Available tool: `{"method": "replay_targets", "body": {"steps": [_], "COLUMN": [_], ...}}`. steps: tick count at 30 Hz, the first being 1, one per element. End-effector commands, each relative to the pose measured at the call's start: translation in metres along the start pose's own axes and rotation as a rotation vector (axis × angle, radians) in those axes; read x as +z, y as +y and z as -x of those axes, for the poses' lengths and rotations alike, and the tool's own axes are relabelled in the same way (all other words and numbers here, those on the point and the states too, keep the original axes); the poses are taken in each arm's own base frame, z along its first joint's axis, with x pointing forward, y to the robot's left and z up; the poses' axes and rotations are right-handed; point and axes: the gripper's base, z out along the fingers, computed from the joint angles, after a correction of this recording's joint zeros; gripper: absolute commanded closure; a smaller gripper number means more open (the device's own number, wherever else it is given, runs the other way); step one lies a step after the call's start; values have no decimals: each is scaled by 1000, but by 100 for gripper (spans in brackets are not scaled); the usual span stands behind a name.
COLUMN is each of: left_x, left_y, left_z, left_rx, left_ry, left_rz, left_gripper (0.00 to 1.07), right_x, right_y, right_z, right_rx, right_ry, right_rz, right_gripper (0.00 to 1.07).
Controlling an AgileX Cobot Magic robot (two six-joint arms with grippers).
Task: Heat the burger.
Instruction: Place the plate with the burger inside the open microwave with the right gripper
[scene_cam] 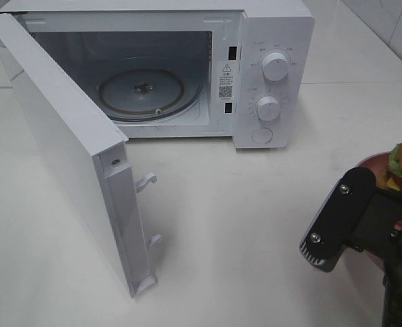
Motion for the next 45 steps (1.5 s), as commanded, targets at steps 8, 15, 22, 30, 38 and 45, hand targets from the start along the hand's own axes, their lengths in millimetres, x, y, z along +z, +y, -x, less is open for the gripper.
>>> {"method": "replay_targets", "body": {"steps": [8, 15, 22, 30, 38, 45], "left_x": [0, 0, 0, 0, 0, 0], "left_y": [-1, -1, -1, -1, -1, -1], "left_z": [1, 1, 1, 1, 1, 1], "left_rx": [-5, -5, -5, -5, -5, -5], "left_ry": [-17, -17, -17, -17, -17, -17], "left_rz": [-4, -4, -4, -4, -4, -4], "left_gripper": [7, 7, 7, 7, 7, 7], "right_x": [-4, -5, -5, -6, -8, -10], "right_y": [-1, -1, 0, 4, 10, 11], "right_z": [3, 7, 10, 16, 23, 29], "right_rx": [-246, -325, -412, -447, -594, -678], "right_ry": [-58, -102, -136, -208, -300, -370], "right_rz": [-86, -97, -92, -73, -47, -70], "right_gripper": [107, 107, 107, 107, 107, 107]}}
